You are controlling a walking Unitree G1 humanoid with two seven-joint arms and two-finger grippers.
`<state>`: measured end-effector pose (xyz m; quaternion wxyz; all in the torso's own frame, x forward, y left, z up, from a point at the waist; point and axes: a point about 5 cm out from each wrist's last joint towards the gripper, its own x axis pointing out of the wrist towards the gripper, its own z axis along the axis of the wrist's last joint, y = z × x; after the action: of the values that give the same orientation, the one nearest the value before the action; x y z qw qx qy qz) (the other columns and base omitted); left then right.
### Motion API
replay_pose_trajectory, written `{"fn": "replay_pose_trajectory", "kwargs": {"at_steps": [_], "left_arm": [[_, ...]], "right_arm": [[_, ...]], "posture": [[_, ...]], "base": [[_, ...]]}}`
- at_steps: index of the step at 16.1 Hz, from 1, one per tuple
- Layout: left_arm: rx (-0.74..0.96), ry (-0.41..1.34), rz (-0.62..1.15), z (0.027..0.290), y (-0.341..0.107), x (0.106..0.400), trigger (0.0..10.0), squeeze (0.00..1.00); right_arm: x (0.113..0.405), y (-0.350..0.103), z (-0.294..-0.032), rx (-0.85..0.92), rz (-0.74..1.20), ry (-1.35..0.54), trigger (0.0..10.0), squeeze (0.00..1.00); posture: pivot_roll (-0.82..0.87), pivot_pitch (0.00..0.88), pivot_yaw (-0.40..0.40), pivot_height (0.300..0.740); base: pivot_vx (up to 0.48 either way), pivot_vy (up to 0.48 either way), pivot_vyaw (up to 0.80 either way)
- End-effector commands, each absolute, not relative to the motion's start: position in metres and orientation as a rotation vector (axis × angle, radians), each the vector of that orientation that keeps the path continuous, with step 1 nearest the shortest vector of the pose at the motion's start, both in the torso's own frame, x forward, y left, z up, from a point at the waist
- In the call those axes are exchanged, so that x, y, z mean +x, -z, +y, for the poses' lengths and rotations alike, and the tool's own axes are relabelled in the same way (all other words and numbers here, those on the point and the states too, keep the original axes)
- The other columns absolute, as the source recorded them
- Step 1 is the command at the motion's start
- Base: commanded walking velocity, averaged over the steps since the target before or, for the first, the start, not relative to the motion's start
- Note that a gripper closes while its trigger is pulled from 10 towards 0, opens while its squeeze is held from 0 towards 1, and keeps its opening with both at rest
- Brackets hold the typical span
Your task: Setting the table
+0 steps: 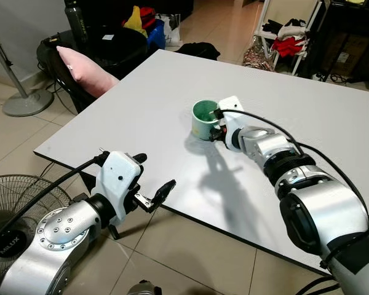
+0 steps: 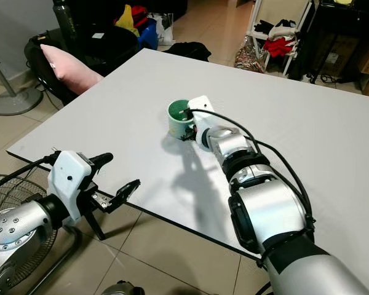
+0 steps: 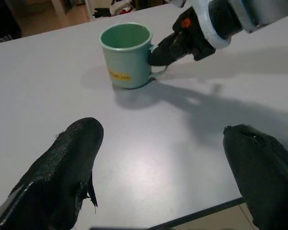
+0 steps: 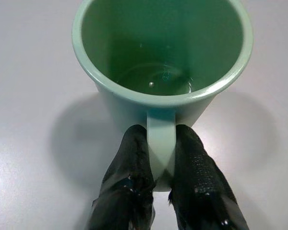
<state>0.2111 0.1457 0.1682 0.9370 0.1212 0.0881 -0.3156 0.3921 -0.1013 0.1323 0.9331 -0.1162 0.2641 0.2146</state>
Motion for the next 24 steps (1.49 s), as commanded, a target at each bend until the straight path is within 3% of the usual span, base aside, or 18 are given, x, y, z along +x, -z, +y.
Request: {"fn": "replay_pose_trajectory", "kwargs": {"at_steps": [1,3,4,5,12,17,19,21,22,24], "left_arm": [[0.262,0.640,0.181,0.147,-0.170,0.211,10.0,0.00],[0.262,0.630,0.180,0.148,-0.171,0.210,10.0,0.00],[0.262,0.628,0.180,0.148,-0.171,0.210,10.0,0.00],[0.261,0.627,0.179,0.149,-0.172,0.209,10.0,0.00],[0.256,0.641,0.162,0.146,-0.174,0.216,10.0,0.00],[0.101,0.500,0.097,0.156,-0.180,0.211,10.0,0.00],[0.093,0.450,0.069,0.157,-0.183,0.212,10.0,0.00],[0.066,0.393,0.022,0.154,-0.187,0.216,10.0,0.00],[0.085,0.285,0.033,0.158,-0.175,0.221,10.0,0.00],[0.071,0.121,0.051,0.164,-0.170,0.220,10.0,0.00]], "right_arm": [[0.396,-0.142,-0.098,-0.238,0.502,-0.435,10.0,0.00],[0.395,-0.139,-0.098,-0.242,0.507,-0.438,10.0,0.00],[0.395,-0.139,-0.097,-0.241,0.507,-0.438,10.0,0.33],[0.395,-0.139,-0.097,-0.241,0.504,-0.434,10.0,1.00],[0.400,-0.150,-0.104,-0.195,0.467,-0.428,10.0,1.00],[0.399,-0.169,-0.137,0.032,0.393,-0.538,10.0,1.00],[0.388,-0.182,-0.141,0.085,0.337,-0.608,10.0,1.00],[0.356,-0.196,-0.144,0.183,0.199,-0.700,10.0,1.00],[0.326,-0.186,-0.148,0.169,0.112,-0.676,10.0,1.00],[0.307,-0.179,-0.153,0.182,0.086,-0.532,10.0,1.00]], "posture": [[0.09,0.000,0.007,0.740],[0.10,0.000,0.001,0.740],[0.11,0.000,0.001,0.740],[0.11,0.000,0.001,0.740],[0.09,0.000,0.016,0.740],[0.04,0.000,0.052,0.740],[0.04,0.000,0.062,0.740],[0.03,0.000,0.052,0.740],[0.03,0.000,0.051,0.740],[0.01,0.000,0.048,0.740]], "base": [[0.000,0.000,0.00],[0.000,0.000,0.00],[0.000,0.000,0.00],[0.000,0.000,0.00],[0.000,0.000,0.00],[0.000,0.000,0.00],[0.000,0.000,0.00],[0.000,0.000,0.00],[0.000,0.000,0.00],[0.000,0.000,0.00]]}}
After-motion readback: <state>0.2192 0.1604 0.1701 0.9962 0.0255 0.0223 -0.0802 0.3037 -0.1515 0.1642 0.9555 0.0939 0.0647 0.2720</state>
